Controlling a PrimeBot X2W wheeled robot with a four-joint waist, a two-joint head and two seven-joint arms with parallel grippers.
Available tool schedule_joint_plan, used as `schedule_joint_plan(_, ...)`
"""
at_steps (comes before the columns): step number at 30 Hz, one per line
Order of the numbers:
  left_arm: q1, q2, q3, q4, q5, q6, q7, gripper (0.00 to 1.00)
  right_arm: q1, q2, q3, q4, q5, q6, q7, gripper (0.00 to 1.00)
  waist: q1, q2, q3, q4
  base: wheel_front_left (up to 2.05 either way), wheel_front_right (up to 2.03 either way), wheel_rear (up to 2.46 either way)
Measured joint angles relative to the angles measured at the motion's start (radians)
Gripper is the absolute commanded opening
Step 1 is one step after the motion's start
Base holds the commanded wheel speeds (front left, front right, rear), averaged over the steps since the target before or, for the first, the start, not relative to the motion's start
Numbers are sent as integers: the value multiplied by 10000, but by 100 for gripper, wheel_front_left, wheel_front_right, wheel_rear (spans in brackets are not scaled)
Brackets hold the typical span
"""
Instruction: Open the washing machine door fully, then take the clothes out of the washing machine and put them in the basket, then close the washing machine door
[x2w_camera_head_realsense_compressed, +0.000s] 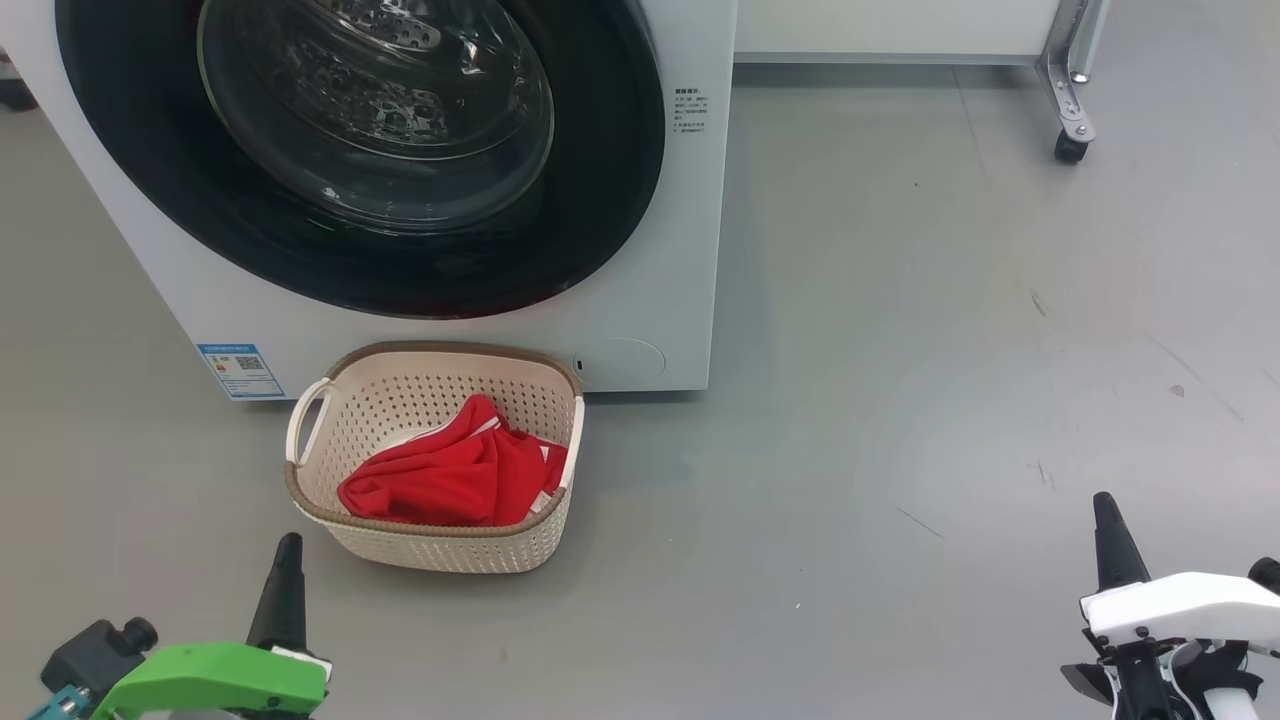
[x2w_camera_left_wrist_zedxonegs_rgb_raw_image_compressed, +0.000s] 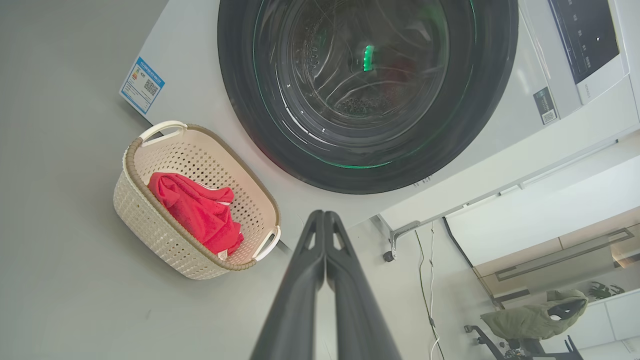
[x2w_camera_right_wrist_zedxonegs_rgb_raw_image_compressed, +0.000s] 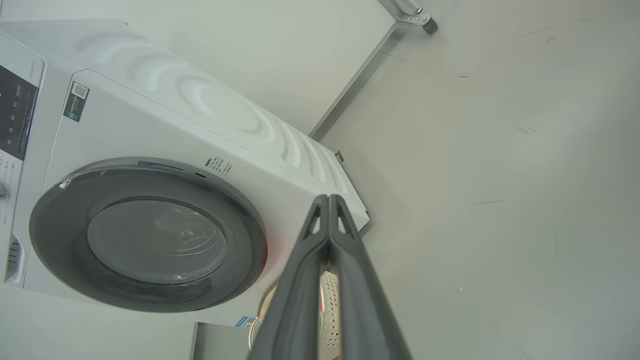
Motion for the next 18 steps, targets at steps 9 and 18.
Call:
schedule_joint_plan(9, -126, 33, 176, 19, -1066, 0, 274, 0, -211, 90, -240, 199, 988, 205, 236, 0, 0, 0, 0, -99, 0, 0, 0)
schedule_joint_plan(18, -174, 77, 387, 54, -2011, 0, 571, 0, -398, 207, -476, 391, 2013, 414, 554, 0, 0, 0, 1, -197, 0, 0, 0)
